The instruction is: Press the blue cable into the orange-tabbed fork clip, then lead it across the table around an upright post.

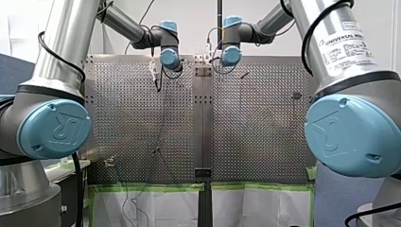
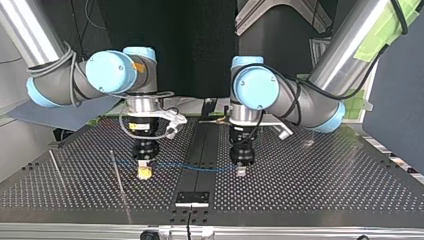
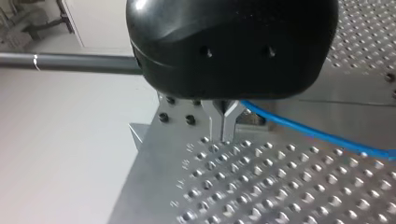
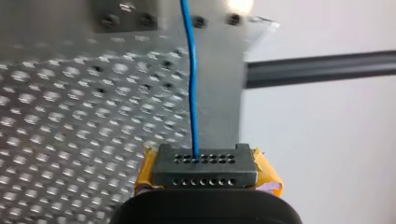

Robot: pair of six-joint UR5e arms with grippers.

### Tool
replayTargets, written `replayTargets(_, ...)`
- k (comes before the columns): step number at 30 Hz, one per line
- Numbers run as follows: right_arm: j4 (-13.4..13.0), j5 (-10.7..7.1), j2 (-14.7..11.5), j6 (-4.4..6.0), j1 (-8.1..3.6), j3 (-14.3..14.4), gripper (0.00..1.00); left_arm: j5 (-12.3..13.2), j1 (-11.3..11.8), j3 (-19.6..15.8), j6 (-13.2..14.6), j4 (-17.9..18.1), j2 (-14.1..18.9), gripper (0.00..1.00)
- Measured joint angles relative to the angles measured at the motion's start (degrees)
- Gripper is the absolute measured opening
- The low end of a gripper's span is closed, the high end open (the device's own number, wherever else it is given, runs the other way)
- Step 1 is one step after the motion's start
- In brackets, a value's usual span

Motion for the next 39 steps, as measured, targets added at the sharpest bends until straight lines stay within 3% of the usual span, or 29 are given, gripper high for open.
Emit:
replayTargets(12,3.58,0.07,-5.12,1.1,-2.41,-0.2,0.0,0.63,-1.74,4.41,0.24,-2.78,-0.45,0.0)
replayTargets(27,5.44,-0.01,-5.36,1.64,-5.75,-0.13,0.0,-1.35,-8.56,11.89,1.03,-10.1,-7.68,0.0)
replayTargets(32,5.65,-0.01,-5.34,1.52,-6.47,-0.11,0.0,-1.45,-9.51,14.44,0.22,-10.92,-9.8,0.0)
replayTargets(39,6.29,-0.01,-5.35,1.42,-8.73,0.04,0.0,-1.19,-10.11,18.25,-0.16,-12.48,-12.61,0.0)
